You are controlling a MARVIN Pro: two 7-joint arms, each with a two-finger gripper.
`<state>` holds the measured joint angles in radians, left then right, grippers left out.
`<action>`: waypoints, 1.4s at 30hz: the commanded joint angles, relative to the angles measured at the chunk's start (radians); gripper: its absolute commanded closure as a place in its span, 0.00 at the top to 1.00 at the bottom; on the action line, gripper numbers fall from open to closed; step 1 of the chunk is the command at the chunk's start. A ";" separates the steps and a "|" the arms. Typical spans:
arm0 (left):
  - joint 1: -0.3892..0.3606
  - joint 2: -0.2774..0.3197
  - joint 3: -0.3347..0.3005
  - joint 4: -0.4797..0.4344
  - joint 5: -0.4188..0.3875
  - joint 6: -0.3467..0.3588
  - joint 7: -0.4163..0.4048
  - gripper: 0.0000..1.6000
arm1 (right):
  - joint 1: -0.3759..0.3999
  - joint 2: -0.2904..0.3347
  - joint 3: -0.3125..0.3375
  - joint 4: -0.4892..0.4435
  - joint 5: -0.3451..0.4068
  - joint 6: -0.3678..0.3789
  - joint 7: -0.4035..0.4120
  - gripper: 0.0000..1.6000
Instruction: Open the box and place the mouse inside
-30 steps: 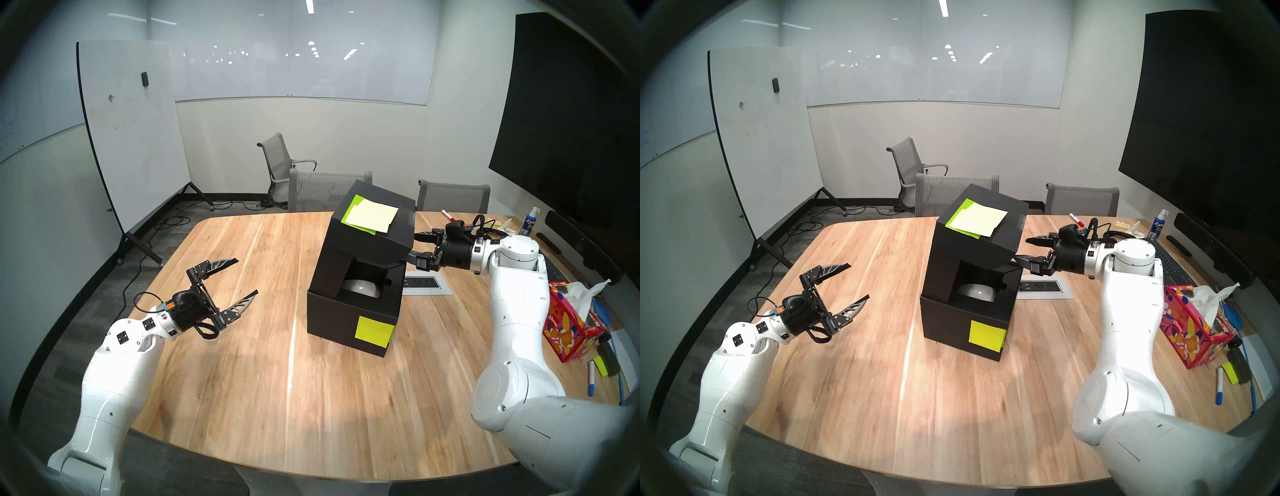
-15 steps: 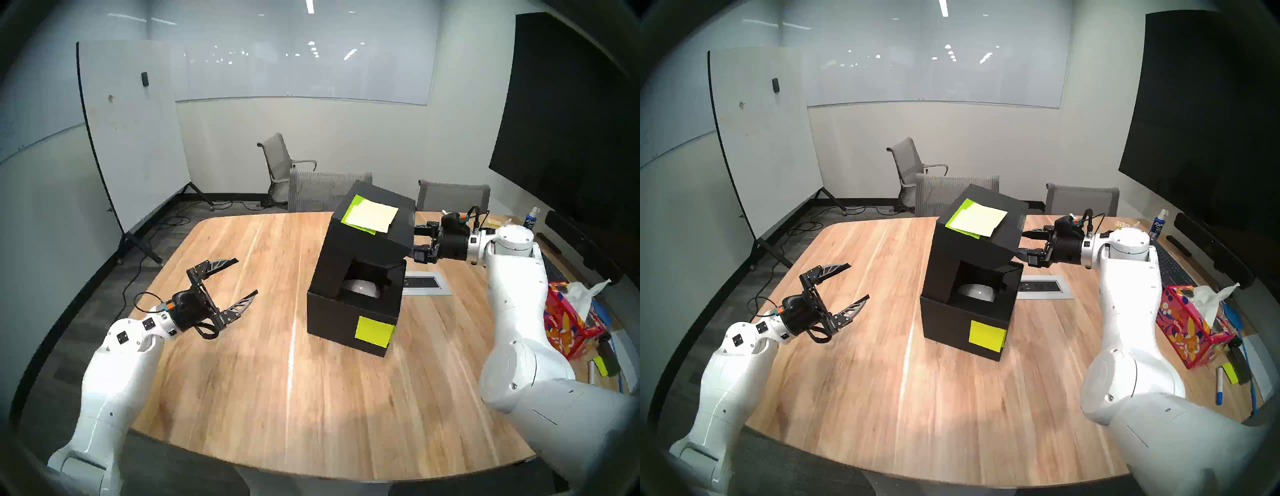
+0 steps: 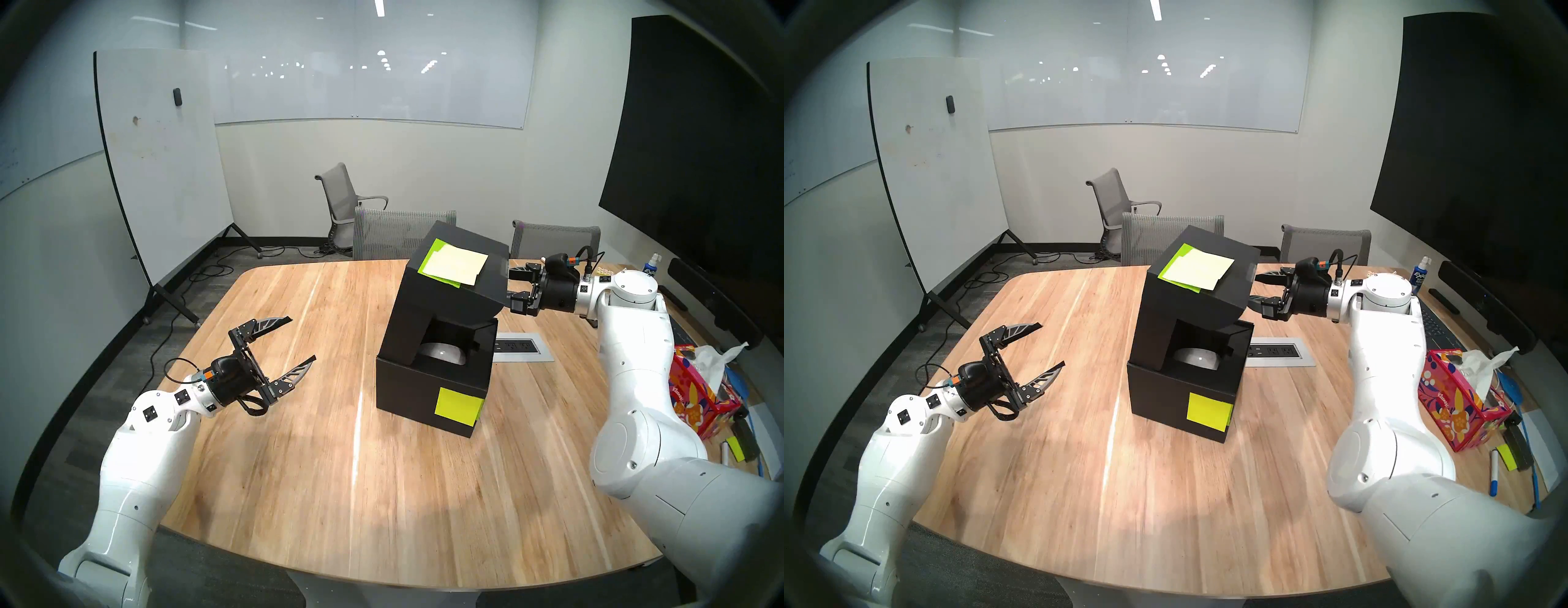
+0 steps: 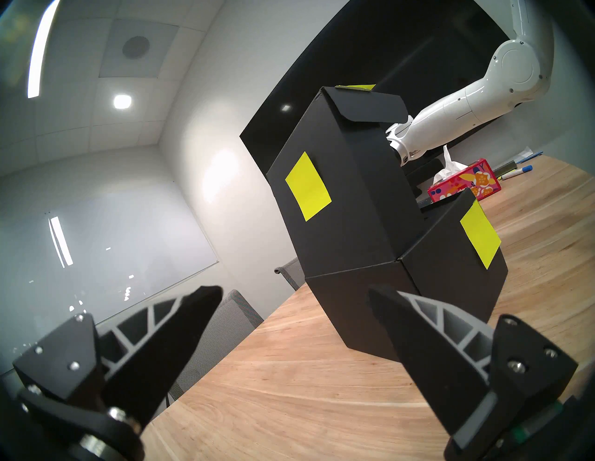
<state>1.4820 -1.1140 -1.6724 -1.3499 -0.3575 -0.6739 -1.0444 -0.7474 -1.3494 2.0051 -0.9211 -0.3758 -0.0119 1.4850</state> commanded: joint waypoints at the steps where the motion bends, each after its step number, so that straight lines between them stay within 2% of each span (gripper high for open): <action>1: -0.005 -0.002 0.000 -0.018 -0.005 0.001 0.001 1.00 | 0.044 -0.015 0.005 -0.017 0.027 0.003 -0.001 0.89; 11: -0.005 -0.002 0.000 -0.018 -0.005 0.001 0.001 1.00 | 0.086 -0.029 0.007 0.012 0.023 -0.005 -0.005 0.88; 16: -0.005 -0.002 0.000 -0.019 -0.005 0.002 0.001 1.00 | 0.084 -0.039 0.012 0.005 0.025 -0.005 -0.001 0.84; 19: -0.005 -0.002 0.000 -0.019 -0.005 0.002 0.001 1.00 | 0.076 -0.048 0.019 -0.010 0.028 -0.001 -0.001 0.84; 20: -0.005 -0.002 0.000 -0.019 -0.005 0.002 0.001 1.00 | 0.073 -0.051 0.020 -0.017 0.029 0.002 -0.001 0.82; 21: -0.005 -0.002 0.000 -0.019 -0.005 0.002 0.001 1.00 | 0.070 -0.054 0.022 -0.024 0.030 0.003 -0.001 0.63; 22: -0.004 -0.002 0.000 -0.019 -0.005 0.002 0.001 1.00 | 0.066 -0.058 0.025 -0.031 0.032 0.004 -0.001 0.49; 23: -0.004 -0.002 0.000 -0.019 -0.005 0.002 0.001 1.00 | 0.063 -0.061 0.029 -0.039 0.034 0.005 -0.001 0.50; 26: -0.004 -0.002 0.000 -0.019 -0.005 0.002 0.001 1.00 | 0.054 -0.070 0.037 -0.061 0.036 0.011 -0.001 0.63; 29: -0.004 -0.002 0.000 -0.019 -0.005 0.002 0.001 1.00 | 0.048 -0.075 0.040 -0.078 0.036 0.017 -0.001 0.67; 31: -0.004 -0.002 0.000 -0.020 -0.005 0.002 0.001 1.00 | 0.044 -0.078 0.042 -0.085 0.034 0.020 -0.001 0.94; 32: -0.004 -0.002 0.000 -0.020 -0.005 0.002 0.001 1.00 | 0.044 -0.079 0.042 -0.088 0.034 0.022 -0.001 1.00; 40: -0.004 -0.002 0.000 -0.020 -0.005 0.003 0.001 1.00 | 0.041 -0.082 0.046 -0.099 0.030 0.025 -0.001 1.00; 41: -0.004 -0.002 0.000 -0.020 -0.005 0.003 0.001 1.00 | 0.041 -0.082 0.047 -0.099 0.031 0.026 -0.001 0.89; 42: -0.004 -0.002 0.000 -0.020 -0.005 0.003 0.001 1.00 | 0.040 -0.082 0.049 -0.101 0.031 0.026 -0.001 0.54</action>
<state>1.4820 -1.1135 -1.6724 -1.3500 -0.3576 -0.6739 -1.0438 -0.7193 -1.4296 2.0534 -0.9938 -0.3578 0.0150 1.4852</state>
